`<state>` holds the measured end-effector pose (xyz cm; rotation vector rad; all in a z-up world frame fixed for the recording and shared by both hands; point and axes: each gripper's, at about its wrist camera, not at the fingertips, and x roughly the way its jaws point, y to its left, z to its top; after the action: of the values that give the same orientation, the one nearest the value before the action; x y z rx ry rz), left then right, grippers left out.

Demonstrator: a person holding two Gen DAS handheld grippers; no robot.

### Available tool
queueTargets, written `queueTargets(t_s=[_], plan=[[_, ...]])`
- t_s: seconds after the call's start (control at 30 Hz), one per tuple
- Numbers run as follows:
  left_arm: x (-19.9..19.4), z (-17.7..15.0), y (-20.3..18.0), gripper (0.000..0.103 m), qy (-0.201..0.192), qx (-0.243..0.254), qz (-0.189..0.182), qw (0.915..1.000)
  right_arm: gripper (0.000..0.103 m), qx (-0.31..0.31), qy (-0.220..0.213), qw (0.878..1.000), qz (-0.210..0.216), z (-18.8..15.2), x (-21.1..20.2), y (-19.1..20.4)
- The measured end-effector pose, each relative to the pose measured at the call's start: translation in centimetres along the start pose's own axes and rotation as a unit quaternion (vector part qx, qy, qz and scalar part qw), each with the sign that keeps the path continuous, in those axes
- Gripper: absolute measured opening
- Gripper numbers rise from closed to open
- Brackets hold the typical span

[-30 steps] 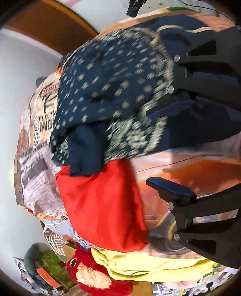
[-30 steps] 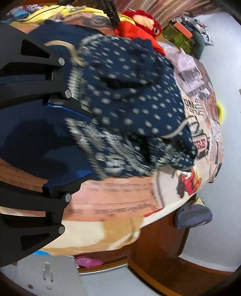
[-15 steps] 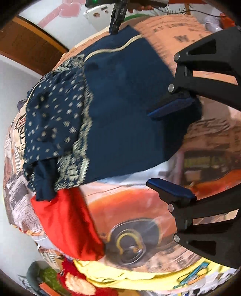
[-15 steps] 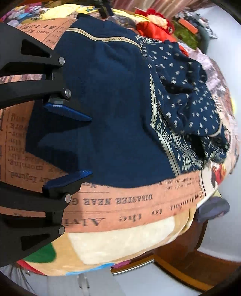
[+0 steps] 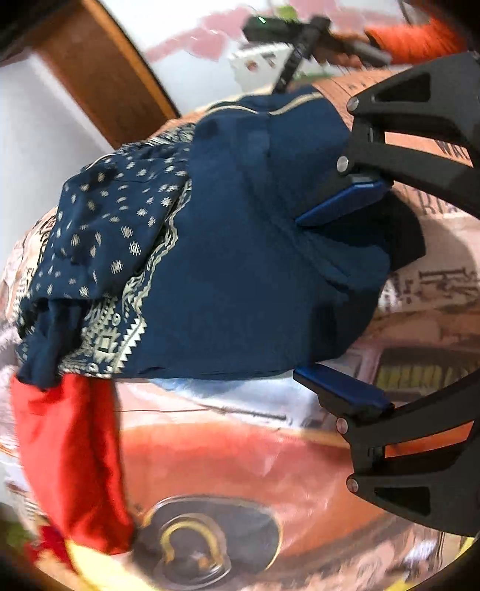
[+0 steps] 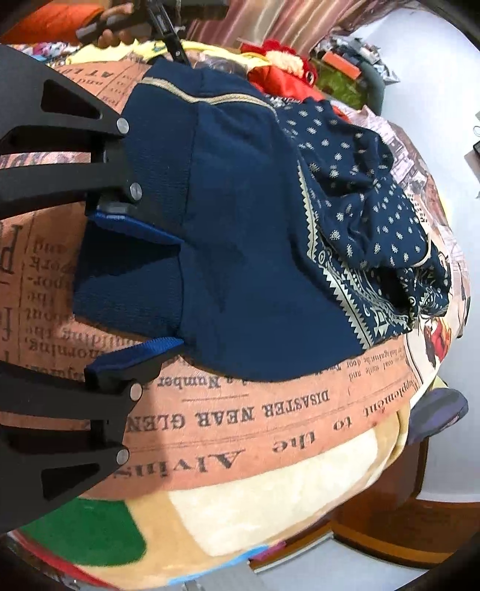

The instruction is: Fold large clothes

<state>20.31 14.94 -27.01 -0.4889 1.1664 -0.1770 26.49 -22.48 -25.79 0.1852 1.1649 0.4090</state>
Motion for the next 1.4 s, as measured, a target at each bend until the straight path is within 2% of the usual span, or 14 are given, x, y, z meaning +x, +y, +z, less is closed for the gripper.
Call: queueTargets(t_s=[0.07,0.13,0.17,0.23,0.33,0.5,0.6,0.63,0.8,0.87,0.97,1.17,1.4], plan=[[0.3,-0.1,0.7,0.075,0.002,-0.026,-0.027,0.9993,0.029,0.014,-0.003,1.000,0.017,0.4,0.4,-0.4],[0.2,-0.2,1.0,0.059,0.000,-0.039,-0.059,0.9975,0.018,0.027,-0.005,0.999,0.032,0.8,0.8,-0.5],[0.1,-0.3,1.0,0.054,-0.005,-0.040,-0.063,0.9972,0.015,0.031,-0.007,0.999,0.035,0.9,0.7,-0.4],[-0.5,0.0,0.7,0.025,-0.016,-0.036,-0.062,0.9973,0.013,0.027,-0.016,0.999,0.038,1.3,0.5,0.1],[-1.8,0.5,0.2,0.013,-0.030,-0.027,-0.047,0.9981,0.012,0.007,-0.036,0.999,0.033,1.6,-0.6,1.1],[-4.4,1.8,-1.3,0.011,-0.066,-0.001,-0.027,0.9975,0.011,-0.021,-0.082,0.996,0.036,3.0,-3.4,2.4],[-6.5,3.3,-1.7,0.011,-0.093,0.001,-0.042,0.9948,0.010,-0.027,-0.108,0.993,0.042,4.4,-5.0,3.1],[-7.0,3.8,-1.9,0.011,-0.102,0.002,-0.047,0.9937,0.007,-0.030,-0.114,0.992,0.044,4.8,-5.3,3.3],[-8.6,7.5,-3.7,0.010,-0.140,0.024,-0.044,0.9889,0.005,-0.048,-0.144,0.987,0.049,7.9,-6.3,4.8],[-8.5,8.9,-4.2,0.010,-0.149,0.029,-0.041,0.9876,0.005,-0.056,-0.152,0.986,0.047,8.9,-6.4,5.2],[-7.7,10.7,-4.3,0.010,-0.152,0.033,-0.015,0.9877,0.005,-0.052,-0.165,0.984,0.049,9.9,-6.4,5.3],[-6.5,14.2,-2.8,0.010,-0.150,-0.005,-0.029,0.9882,0.005,-0.055,-0.173,0.982,0.041,12.4,-5.9,4.9],[-6.1,19.7,-2.4,0.010,-0.184,-0.013,-0.025,0.9826,0.005,-0.068,-0.194,0.979,0.017,18.9,-5.2,6.2]])
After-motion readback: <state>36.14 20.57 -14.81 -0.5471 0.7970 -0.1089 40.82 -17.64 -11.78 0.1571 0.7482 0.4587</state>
